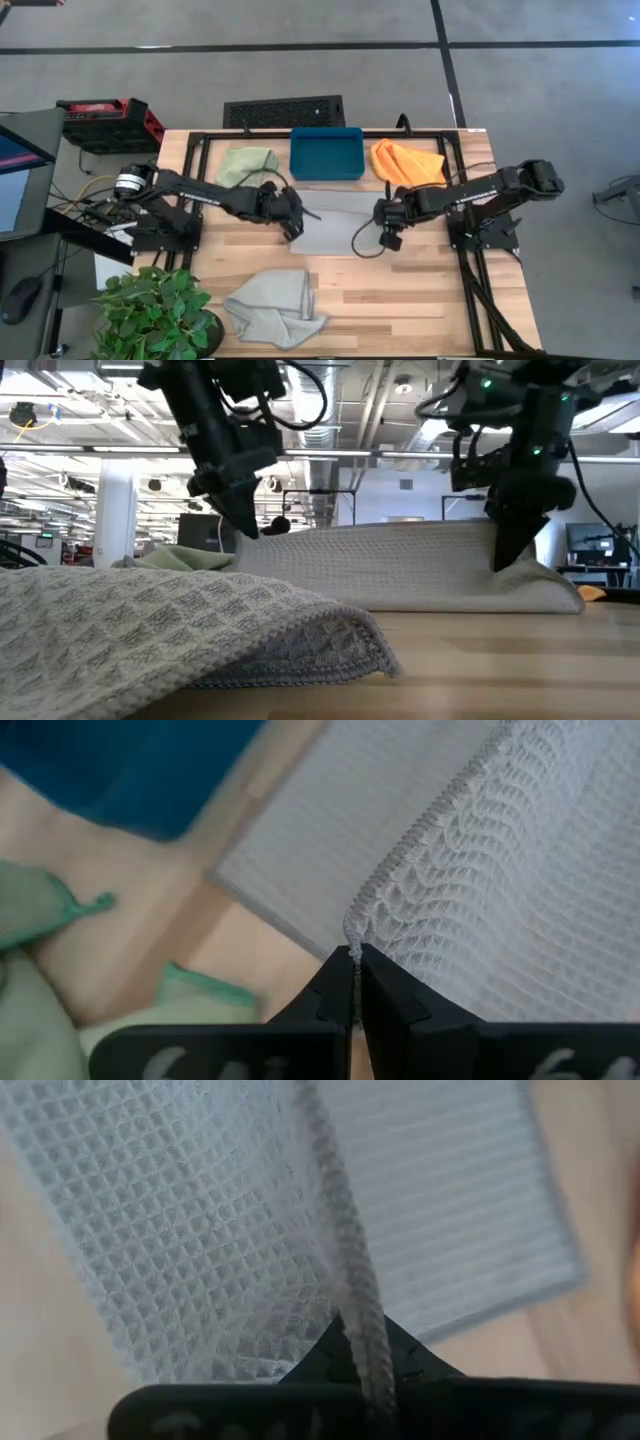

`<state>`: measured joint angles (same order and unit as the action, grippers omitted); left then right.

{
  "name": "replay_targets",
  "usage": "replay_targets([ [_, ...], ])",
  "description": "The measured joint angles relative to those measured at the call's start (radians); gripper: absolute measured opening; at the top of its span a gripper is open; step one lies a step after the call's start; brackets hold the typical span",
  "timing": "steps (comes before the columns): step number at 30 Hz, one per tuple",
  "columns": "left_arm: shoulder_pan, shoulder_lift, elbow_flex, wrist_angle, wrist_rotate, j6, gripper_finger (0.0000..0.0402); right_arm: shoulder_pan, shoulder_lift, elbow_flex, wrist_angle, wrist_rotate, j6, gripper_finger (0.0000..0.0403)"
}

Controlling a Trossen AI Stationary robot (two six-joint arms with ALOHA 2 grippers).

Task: Fold microfiber towels
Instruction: Fold the right gray towel

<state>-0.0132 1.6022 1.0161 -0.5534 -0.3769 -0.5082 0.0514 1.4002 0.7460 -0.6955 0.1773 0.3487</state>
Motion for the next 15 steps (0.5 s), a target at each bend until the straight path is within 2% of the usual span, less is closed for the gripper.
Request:
replay_targets([
  [8,0.093,0.004,0.0,0.042,0.005,0.06,0.0,-0.114,0.0,0.001,-0.004,0.007,-0.117,0.0011],
  [15,0.126,0.004,0.0,0.055,0.048,0.078,0.0,-0.17,0.0,0.001,-0.004,0.0,-0.122,0.0016],
])
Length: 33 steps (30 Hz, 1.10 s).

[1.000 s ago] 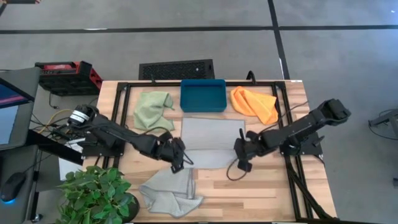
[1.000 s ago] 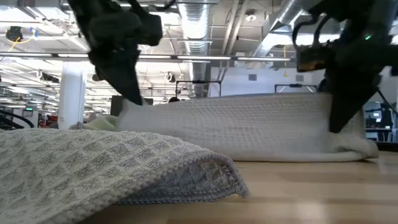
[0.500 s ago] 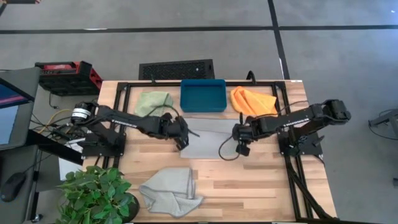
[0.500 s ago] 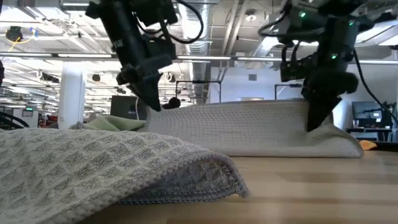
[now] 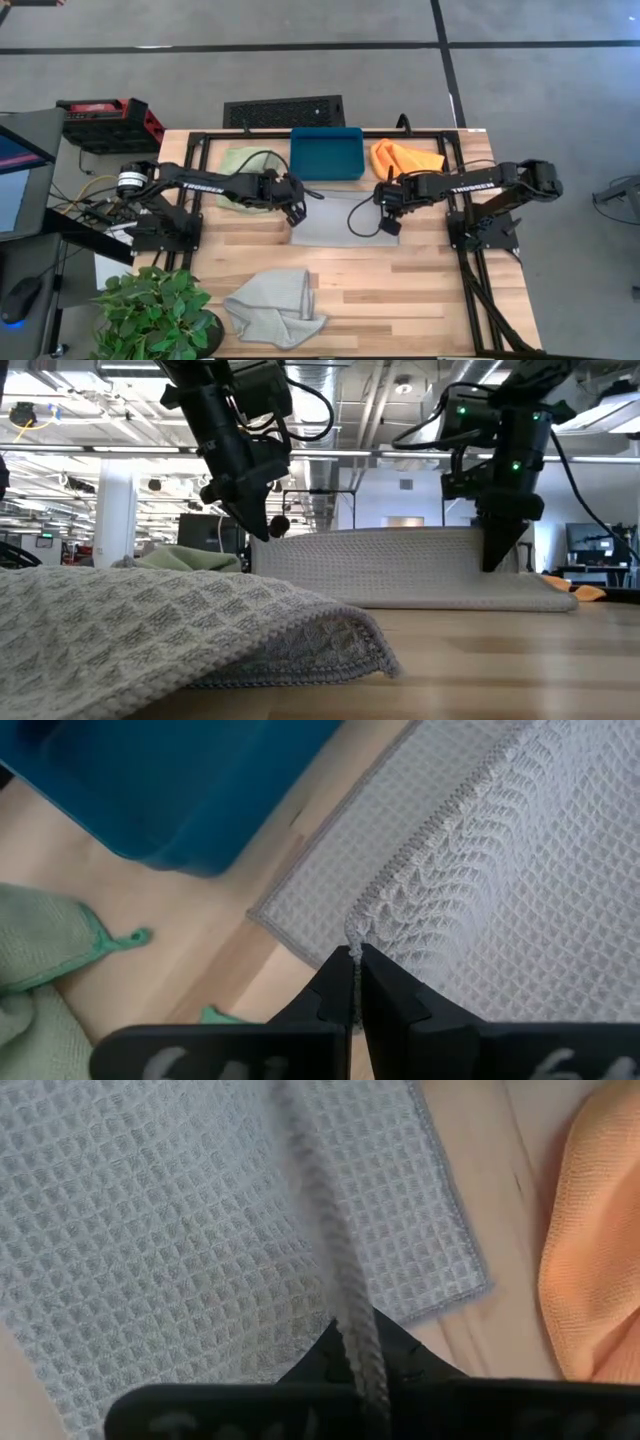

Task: Fold microfiber towels
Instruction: Fold the right gray towel

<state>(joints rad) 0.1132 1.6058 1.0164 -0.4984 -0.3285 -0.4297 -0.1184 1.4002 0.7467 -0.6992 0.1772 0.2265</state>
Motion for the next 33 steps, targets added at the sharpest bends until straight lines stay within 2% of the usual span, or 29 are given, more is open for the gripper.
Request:
replay_targets([
  [7,0.018,0.0,0.0,-0.008,-0.02,-0.011,0.0014,-0.015,0.0,0.0,0.021,0.004,0.0,0.0041],
  [18,0.04,0.036,-0.002,0.003,-0.05,0.07,0.0134,-0.012,0.0,-0.001,0.086,0.006,-0.056,0.0123],
  [21,0.038,0.032,0.0,0.031,-0.021,0.098,0.0156,-0.005,0.0,-0.001,0.082,-0.066,-0.089,0.0147],
  [24,0.026,0.011,-0.001,0.039,0.058,0.178,0.0165,0.02,0.0,0.015,0.079,-0.168,-0.14,0.0163],
  [28,-0.02,-0.018,-0.001,0.061,0.087,0.231,0.0166,0.107,-0.002,0.029,0.077,-0.279,-0.211,0.0173],
  [33,-0.082,-0.053,-0.001,0.061,0.08,0.246,0.0167,0.234,-0.002,0.029,0.033,-0.257,-0.205,0.0173],
])
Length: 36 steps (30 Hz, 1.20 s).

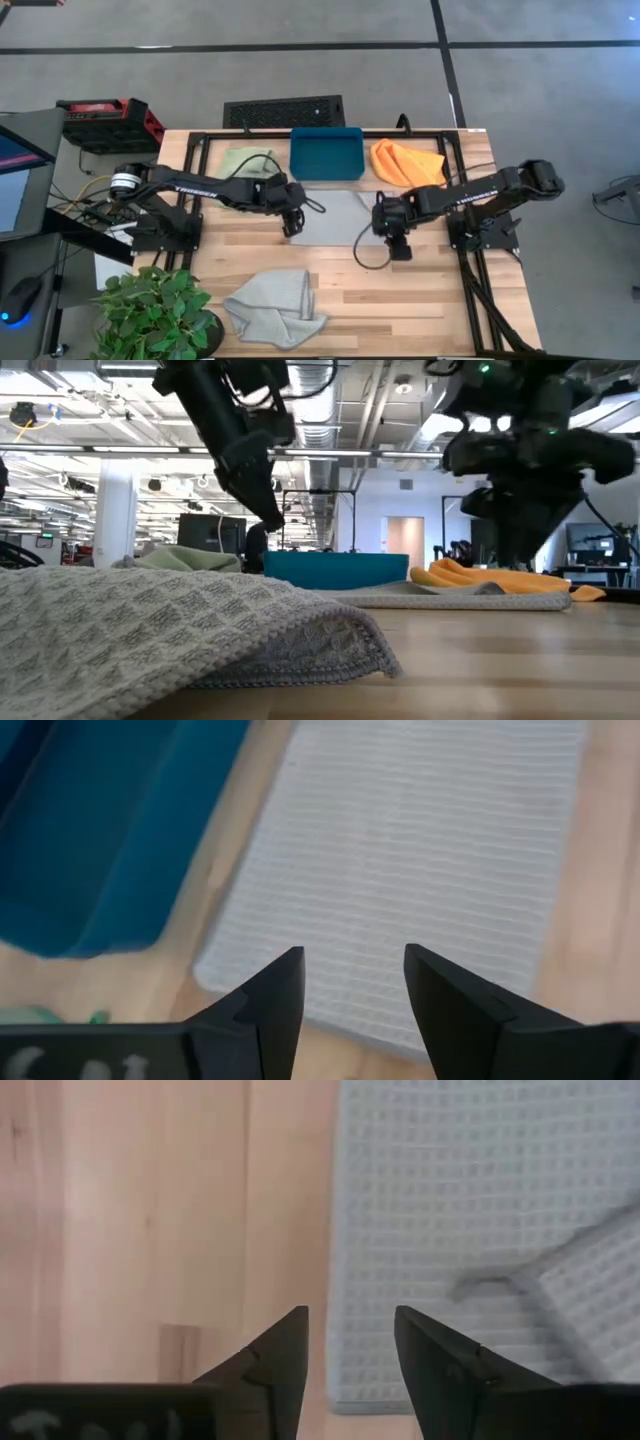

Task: Fold microfiber towels
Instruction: Fold the right gray towel

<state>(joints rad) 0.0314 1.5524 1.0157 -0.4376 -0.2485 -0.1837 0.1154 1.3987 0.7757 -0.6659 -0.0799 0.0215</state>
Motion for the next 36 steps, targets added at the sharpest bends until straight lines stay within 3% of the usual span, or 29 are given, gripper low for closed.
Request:
replay_targets([
  [5,-0.048,-0.01,0.0,-0.013,0.0,-0.004,0.0167,0.091,0.005,-0.014,0.027,0.007,0.038,0.0167],
  [8,-0.071,-0.012,0.0,-0.015,0.0,-0.012,0.0167,0.122,0.039,-0.027,0.022,0.063,0.051,0.0164],
  [17,-0.109,-0.013,0.0,-0.016,-0.001,-0.033,0.0167,0.131,0.183,-0.021,0.02,0.173,0.065,0.0162],
  [23,-0.113,-0.013,0.0,-0.019,-0.001,-0.043,0.0167,0.133,0.213,-0.018,0.007,0.216,0.114,0.0153],
  [27,-0.119,-0.013,0.0,-0.02,-0.001,-0.045,0.0167,0.131,0.21,-0.02,-0.002,0.23,0.189,0.0119],
  [32,-0.137,-0.013,0.0,-0.02,-0.001,-0.047,0.0167,0.128,0.197,-0.018,-0.011,0.29,0.218,0.0025],
  [36,-0.159,-0.013,0.0,-0.021,-0.001,-0.064,0.0167,0.112,0.192,0.019,-0.058,0.368,0.217,0.0016],
])
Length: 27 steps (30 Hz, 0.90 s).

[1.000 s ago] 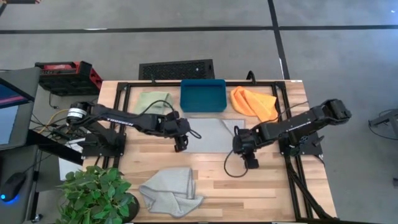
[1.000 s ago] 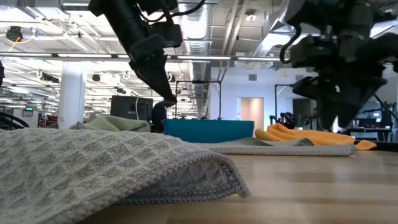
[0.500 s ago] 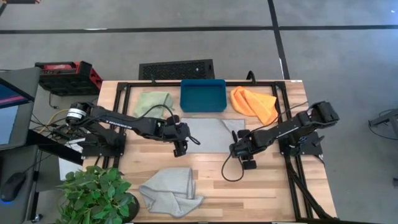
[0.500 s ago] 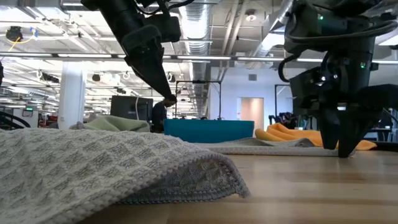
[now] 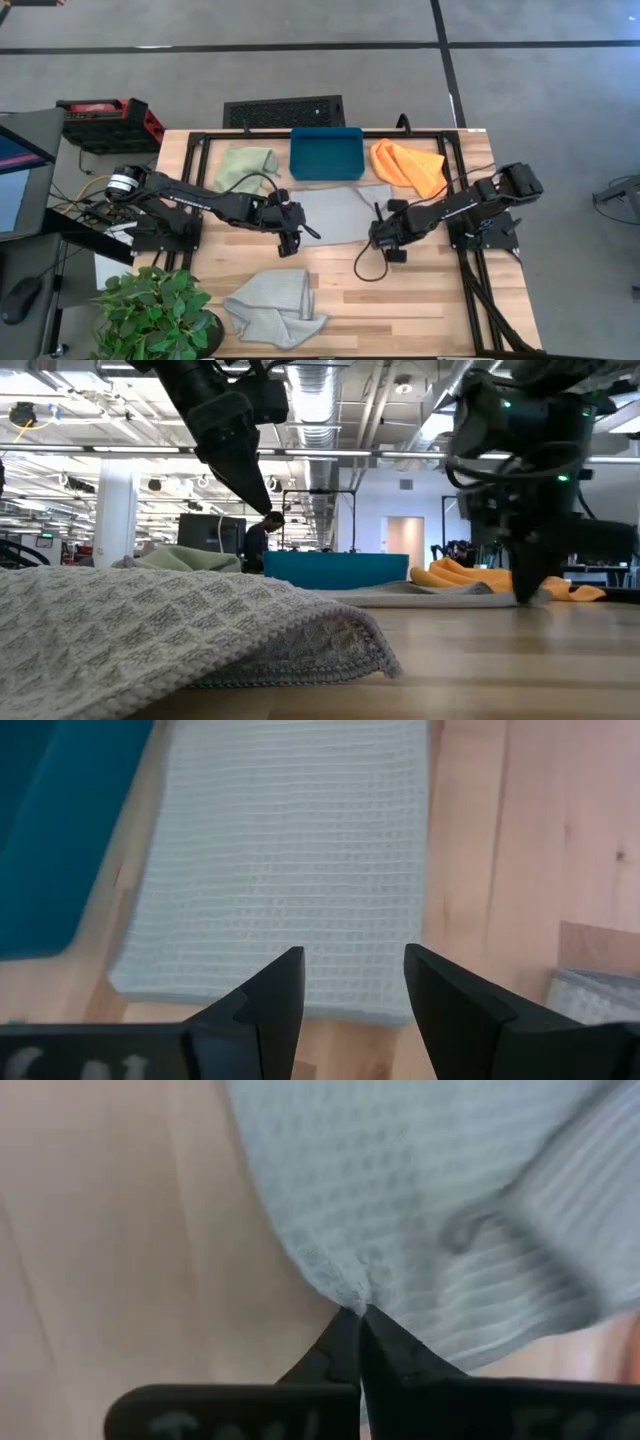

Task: Fold microfiber towels
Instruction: Fold the right gray towel

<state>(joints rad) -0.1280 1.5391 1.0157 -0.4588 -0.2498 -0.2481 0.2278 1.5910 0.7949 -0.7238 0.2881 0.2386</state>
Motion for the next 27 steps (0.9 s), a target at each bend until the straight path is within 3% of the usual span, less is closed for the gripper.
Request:
replay_targets([
  [4,-0.024,0.0,0.0,-0.003,-0.009,-0.041,0.0167,-0.034,-0.002,0.054,-0.043,0.043,-0.038,0.0006],
  [15,-0.072,0.0,0.0,-0.062,-0.107,-0.121,0.0167,-0.146,0.006,0.198,0.058,0.058,-0.338,0.0004],
  [27,-0.098,-0.05,0.0,-0.106,-0.136,-0.192,0.0167,-0.191,0.231,0.412,0.208,0.024,-0.593,0.0002],
])
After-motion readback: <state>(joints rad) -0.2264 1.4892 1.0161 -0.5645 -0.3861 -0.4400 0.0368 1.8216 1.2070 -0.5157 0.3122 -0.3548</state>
